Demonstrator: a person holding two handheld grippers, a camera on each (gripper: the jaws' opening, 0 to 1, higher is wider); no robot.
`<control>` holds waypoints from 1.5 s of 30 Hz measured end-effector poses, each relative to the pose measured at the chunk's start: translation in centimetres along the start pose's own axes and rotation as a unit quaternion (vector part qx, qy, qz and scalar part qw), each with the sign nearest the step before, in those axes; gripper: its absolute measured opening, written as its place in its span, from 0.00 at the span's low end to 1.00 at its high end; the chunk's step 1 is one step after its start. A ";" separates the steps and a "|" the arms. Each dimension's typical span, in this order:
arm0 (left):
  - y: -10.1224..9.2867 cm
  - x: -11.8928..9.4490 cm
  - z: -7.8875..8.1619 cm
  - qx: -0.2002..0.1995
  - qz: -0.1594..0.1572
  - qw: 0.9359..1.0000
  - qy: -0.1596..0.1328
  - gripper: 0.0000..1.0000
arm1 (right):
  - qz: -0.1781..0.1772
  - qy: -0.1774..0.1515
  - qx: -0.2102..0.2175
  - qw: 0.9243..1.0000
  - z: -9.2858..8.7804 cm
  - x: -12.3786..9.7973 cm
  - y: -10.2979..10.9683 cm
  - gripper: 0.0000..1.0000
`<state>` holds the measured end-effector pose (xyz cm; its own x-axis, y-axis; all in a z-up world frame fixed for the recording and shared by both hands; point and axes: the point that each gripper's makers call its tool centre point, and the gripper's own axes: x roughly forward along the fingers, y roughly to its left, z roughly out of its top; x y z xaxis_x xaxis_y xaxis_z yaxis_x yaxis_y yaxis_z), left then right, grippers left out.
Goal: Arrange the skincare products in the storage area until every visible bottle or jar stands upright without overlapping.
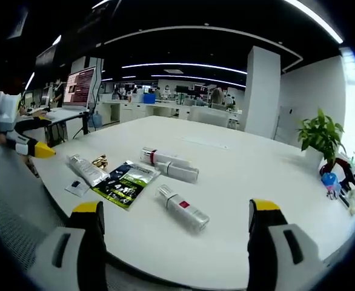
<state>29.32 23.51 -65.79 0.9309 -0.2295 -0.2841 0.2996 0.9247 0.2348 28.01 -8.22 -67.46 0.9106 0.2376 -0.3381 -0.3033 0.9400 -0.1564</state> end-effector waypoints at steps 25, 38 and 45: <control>0.0 -0.1 -0.1 0.000 0.001 1.000 0.003 0.97 | 0.017 0.044 -0.010 0.999 -0.3 0.4 -0.4 0.99; 0.1 -0.1 0.2 -0.005 0.001 1.000 -0.007 0.97 | 0.044 0.080 -0.048 0.995 0.1 1.8 -0.2 0.99; 0.2 -0.2 0.3 -0.008 0.000 1.000 -0.012 0.97 | 0.071 0.091 -0.072 0.991 1.4 3.2 0.4 0.99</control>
<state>29.29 23.59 -65.39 0.9360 -0.2365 -0.2608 0.2962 0.9293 0.2204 31.18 -6.74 -67.30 0.7943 0.3043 -0.5259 -0.4734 0.8525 -0.2218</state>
